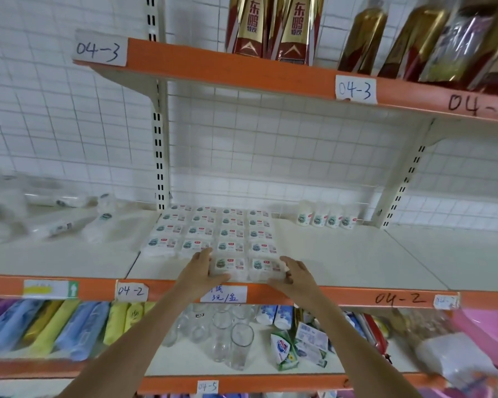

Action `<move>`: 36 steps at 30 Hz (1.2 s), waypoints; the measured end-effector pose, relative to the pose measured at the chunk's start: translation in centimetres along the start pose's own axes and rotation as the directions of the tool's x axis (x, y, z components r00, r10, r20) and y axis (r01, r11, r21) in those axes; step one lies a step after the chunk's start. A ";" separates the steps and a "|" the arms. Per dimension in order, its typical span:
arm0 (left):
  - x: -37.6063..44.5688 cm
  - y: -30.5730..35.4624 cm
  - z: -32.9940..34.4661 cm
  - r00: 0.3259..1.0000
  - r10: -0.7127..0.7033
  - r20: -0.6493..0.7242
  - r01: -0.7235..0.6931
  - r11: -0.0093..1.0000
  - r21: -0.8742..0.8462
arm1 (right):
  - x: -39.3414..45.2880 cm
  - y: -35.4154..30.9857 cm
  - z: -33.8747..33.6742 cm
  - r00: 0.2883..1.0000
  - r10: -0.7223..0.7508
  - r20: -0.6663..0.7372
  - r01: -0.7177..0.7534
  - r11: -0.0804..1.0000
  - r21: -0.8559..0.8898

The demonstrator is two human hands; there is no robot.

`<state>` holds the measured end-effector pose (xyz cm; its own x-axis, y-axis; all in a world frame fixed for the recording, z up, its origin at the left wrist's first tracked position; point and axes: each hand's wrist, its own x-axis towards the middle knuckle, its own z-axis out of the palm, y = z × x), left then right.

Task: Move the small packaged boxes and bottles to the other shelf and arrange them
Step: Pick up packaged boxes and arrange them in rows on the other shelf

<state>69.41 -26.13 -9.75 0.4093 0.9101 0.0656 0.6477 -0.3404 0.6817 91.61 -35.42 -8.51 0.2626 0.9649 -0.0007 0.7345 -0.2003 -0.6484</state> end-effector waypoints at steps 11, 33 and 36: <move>-9.3 -2.5 -4.1 0.945 0.219 -0.244 -0.168 0.962 0.216 | -4.4 -4.3 0.8 0.921 -0.389 0.021 0.385 0.899 -0.211; -40.2 -15.4 -20.2 0.737 -0.220 -0.639 0.622 0.592 0.513 | -11.6 -23.6 18.9 0.584 -0.752 0.305 0.801 0.595 -0.069; -41.3 -19.1 -22.3 0.718 -0.213 -0.663 0.642 0.571 0.512 | -11.7 -26.6 22.3 0.587 -0.751 0.302 0.792 0.610 -0.024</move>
<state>25.76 -51.96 -9.20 -0.2701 0.8825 0.3851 0.9614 0.2690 0.0580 55.04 -37.62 -8.27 -0.5864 0.7683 0.2565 0.6710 0.6381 -0.3775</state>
